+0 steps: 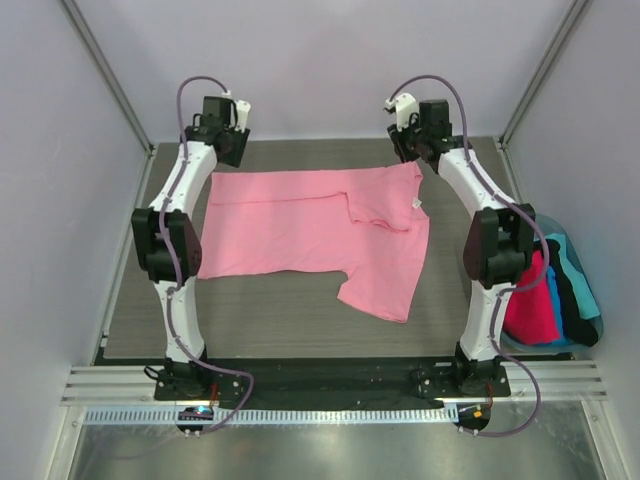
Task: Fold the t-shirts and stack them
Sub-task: Fold the tshirt
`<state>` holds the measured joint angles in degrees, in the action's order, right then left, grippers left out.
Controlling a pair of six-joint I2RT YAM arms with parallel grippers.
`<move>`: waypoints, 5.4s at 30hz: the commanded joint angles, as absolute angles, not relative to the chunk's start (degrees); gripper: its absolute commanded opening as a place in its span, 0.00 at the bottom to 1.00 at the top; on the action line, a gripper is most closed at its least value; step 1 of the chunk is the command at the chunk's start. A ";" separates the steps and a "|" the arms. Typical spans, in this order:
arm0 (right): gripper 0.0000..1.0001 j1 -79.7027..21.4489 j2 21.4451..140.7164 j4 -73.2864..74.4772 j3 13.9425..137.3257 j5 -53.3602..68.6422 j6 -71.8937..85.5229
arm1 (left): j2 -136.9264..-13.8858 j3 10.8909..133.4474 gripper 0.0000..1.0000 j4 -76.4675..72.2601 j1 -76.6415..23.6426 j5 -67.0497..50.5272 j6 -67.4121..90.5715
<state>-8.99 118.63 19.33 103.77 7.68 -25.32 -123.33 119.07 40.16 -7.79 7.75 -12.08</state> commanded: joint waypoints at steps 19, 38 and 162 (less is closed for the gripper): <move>0.34 -20.65 117.24 32.78 93.60 21.80 -28.92 | -108.46 82.45 0.34 46.76 -5.45 -8.18 -3.60; 0.34 -22.67 124.80 32.87 100.10 22.85 -28.83 | -109.16 80.60 0.34 45.70 -5.45 -5.10 -4.39; 0.01 -39.55 67.50 36.65 34.01 15.47 -51.77 | -108.45 73.65 0.37 54.40 17.31 -12.30 1.32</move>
<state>-39.31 67.64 38.20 33.39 15.99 -52.16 -108.22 71.07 54.52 16.84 -12.62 1.10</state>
